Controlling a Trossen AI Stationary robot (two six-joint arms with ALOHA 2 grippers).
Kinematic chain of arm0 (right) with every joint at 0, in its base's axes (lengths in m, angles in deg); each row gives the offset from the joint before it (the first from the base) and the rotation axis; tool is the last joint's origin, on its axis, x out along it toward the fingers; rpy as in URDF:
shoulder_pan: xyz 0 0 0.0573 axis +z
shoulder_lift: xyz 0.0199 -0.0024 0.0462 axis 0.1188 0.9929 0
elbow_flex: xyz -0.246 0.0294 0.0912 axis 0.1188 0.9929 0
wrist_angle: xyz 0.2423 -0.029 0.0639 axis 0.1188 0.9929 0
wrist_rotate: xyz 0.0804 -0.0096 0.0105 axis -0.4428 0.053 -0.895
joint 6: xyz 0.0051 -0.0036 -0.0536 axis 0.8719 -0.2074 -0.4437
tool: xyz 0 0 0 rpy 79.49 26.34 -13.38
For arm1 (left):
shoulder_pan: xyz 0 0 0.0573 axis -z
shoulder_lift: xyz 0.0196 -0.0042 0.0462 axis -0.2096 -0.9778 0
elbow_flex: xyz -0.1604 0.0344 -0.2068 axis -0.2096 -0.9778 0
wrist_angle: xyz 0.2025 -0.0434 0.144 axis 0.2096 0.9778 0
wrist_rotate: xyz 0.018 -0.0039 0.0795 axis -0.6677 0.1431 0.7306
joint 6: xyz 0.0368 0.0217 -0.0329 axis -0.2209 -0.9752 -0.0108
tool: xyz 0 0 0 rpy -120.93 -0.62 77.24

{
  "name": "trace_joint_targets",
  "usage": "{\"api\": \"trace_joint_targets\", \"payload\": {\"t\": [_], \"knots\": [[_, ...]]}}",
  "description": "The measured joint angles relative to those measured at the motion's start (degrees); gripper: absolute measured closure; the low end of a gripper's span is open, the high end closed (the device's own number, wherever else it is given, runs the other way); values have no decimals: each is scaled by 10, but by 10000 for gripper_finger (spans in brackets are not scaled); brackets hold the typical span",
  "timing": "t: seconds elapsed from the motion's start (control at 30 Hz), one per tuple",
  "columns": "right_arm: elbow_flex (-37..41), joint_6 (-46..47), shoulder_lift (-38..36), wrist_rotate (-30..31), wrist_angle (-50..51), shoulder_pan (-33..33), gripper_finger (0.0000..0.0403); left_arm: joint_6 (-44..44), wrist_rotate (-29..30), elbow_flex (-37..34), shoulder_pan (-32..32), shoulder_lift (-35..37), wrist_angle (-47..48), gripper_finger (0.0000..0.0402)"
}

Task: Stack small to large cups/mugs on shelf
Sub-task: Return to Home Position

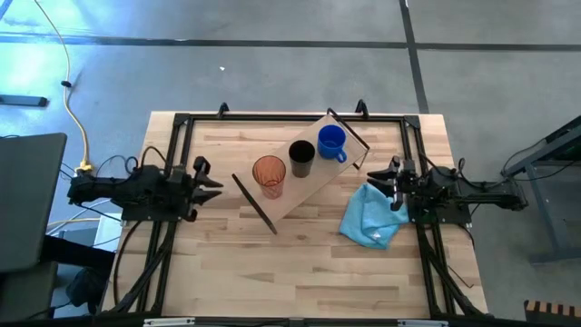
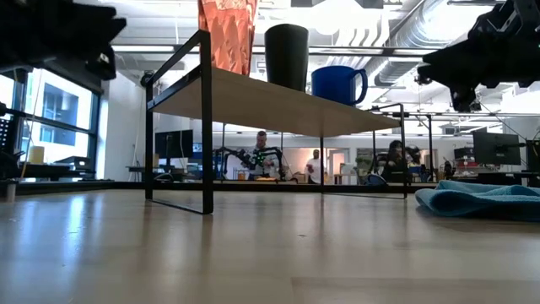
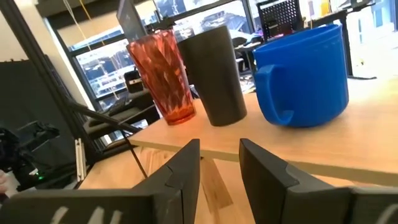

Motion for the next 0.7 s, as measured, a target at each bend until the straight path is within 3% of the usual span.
{"api": "trace_joint_targets", "payload": {"t": [0.7], "knots": [[-1,-7,0,-29,62,0,299,-15,-10,0,0,1,-37,318]]}}
